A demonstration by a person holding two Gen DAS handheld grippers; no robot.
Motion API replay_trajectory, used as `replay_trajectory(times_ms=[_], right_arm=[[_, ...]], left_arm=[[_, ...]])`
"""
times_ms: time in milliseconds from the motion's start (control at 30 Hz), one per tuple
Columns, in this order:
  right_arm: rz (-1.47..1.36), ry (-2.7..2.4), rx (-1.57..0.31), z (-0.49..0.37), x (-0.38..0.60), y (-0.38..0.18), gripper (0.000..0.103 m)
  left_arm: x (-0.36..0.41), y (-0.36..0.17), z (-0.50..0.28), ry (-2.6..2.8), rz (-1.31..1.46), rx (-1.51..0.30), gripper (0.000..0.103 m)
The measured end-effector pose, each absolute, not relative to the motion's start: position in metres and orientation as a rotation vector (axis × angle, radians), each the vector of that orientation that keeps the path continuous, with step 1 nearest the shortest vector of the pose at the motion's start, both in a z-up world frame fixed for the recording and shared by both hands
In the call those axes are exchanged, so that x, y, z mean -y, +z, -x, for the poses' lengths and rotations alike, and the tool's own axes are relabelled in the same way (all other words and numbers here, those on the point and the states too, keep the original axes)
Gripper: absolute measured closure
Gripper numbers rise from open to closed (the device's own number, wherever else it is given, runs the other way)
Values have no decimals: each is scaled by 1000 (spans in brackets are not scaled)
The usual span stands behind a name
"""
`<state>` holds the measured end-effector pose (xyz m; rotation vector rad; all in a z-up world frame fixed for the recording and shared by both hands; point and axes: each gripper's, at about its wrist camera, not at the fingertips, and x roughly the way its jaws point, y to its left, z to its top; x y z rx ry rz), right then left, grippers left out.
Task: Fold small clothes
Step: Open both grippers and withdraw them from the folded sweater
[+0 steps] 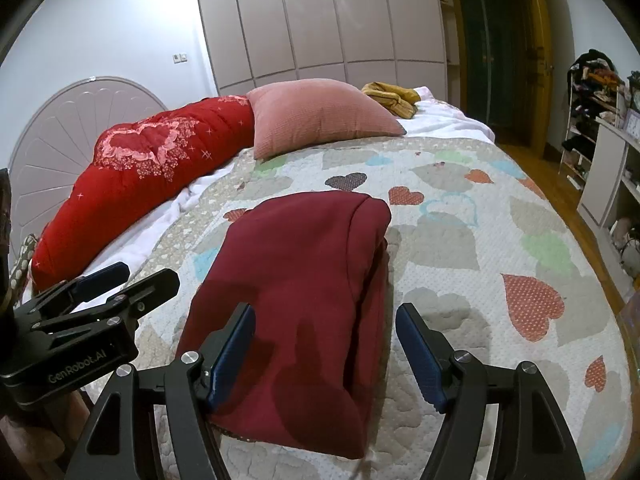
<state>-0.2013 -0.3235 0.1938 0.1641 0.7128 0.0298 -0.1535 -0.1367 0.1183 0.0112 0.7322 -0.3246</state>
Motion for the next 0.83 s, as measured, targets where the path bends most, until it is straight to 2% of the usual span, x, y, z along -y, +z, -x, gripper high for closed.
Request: replay_trajectory(times_ms=[833], right_arm=[[-181,42,-764,189,318,176,33]], left_arm=[[135,103,143,-329,-11,-745,27]])
